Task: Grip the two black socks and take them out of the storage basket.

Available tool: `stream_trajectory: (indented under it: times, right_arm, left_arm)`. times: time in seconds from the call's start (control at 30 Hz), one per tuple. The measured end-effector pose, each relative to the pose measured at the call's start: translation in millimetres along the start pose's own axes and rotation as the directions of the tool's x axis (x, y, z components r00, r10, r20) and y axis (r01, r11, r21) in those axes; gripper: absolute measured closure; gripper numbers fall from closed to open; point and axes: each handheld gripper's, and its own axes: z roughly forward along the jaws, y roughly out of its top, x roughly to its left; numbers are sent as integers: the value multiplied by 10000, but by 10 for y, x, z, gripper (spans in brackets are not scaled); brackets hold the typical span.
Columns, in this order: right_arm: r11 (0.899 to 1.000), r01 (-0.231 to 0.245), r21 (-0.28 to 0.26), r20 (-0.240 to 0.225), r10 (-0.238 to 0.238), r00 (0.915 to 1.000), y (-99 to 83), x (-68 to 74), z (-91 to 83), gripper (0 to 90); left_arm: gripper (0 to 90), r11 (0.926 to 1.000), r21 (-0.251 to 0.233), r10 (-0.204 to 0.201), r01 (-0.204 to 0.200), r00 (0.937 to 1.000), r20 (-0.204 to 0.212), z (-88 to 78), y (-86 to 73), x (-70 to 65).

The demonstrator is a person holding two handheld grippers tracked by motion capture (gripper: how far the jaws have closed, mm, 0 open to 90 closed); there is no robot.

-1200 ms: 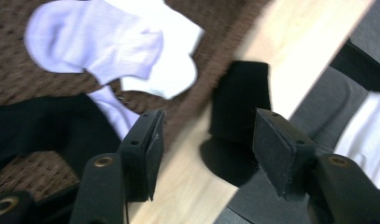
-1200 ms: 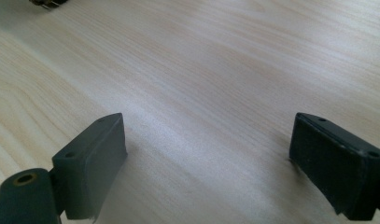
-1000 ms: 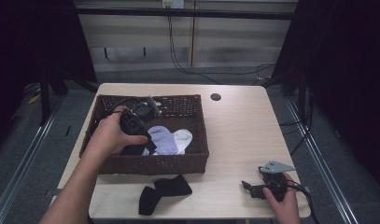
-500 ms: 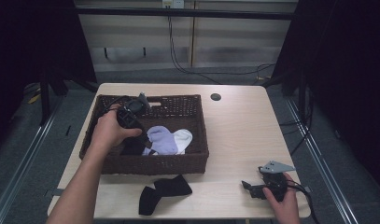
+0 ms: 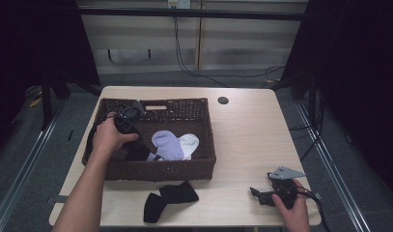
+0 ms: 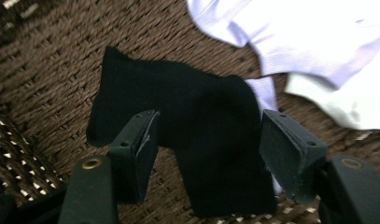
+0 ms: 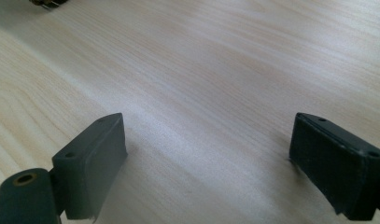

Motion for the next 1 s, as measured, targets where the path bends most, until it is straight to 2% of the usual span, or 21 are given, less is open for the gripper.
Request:
stream_trajectory:
  times: [0.07,0.13,0.2,0.3,0.47,0.5,0.57,0.6,0.67,0.77,0.87,1.0]
  right_arm:
    - [10000,-4,1,-2,4,10000,0,0,0,103]
    - [10000,-5,1,-3,5,10000,0,0,0,102]
    - [10000,-3,2,-2,3,10000,0,0,0,103]
    - [10000,-5,1,-3,5,10000,0,0,0,103]
    - [10000,-4,3,-2,4,10000,0,0,0,103]
    - [10000,-3,0,-2,3,10000,0,0,0,103]
    - [10000,-6,0,-3,6,10000,0,0,0,103]
    - [10000,-2,1,-3,2,10000,0,0,0,102]
    - [10000,0,0,-3,0,10000,0,0,0,102]
    - [10000,-6,2,-5,6,10000,0,0,0,103]
    - [10000,-3,2,-3,3,10000,0,0,0,103]
    - [10000,-11,3,-4,11,10000,1,0,0,103]
  left_arm:
    - [365,9998,114,-142,143,9999,-25,31,-6,45]
    - [365,9999,44,-159,160,9997,-160,61,-4,80]
    - [369,9997,168,-163,167,9996,-216,96,-1,104]
    - [392,9995,250,-173,177,9998,-134,157,3,110]
    - [500,9949,1005,8,8,9999,-156,238,12,92]
    - [542,9931,1171,-16,27,10000,-95,245,7,90]
    - [689,9920,1261,-110,95,9999,115,250,-1,91]
    - [771,9901,1384,-298,251,9990,324,242,-9,87]
    - [853,9894,1431,-287,232,9989,364,218,-17,96]
    - [864,9899,1368,-454,363,9969,641,157,-34,76]
    - [866,9906,1341,-360,280,9977,577,73,-45,56]
    - [866,9938,1100,-239,176,9981,559,-116,-42,15]
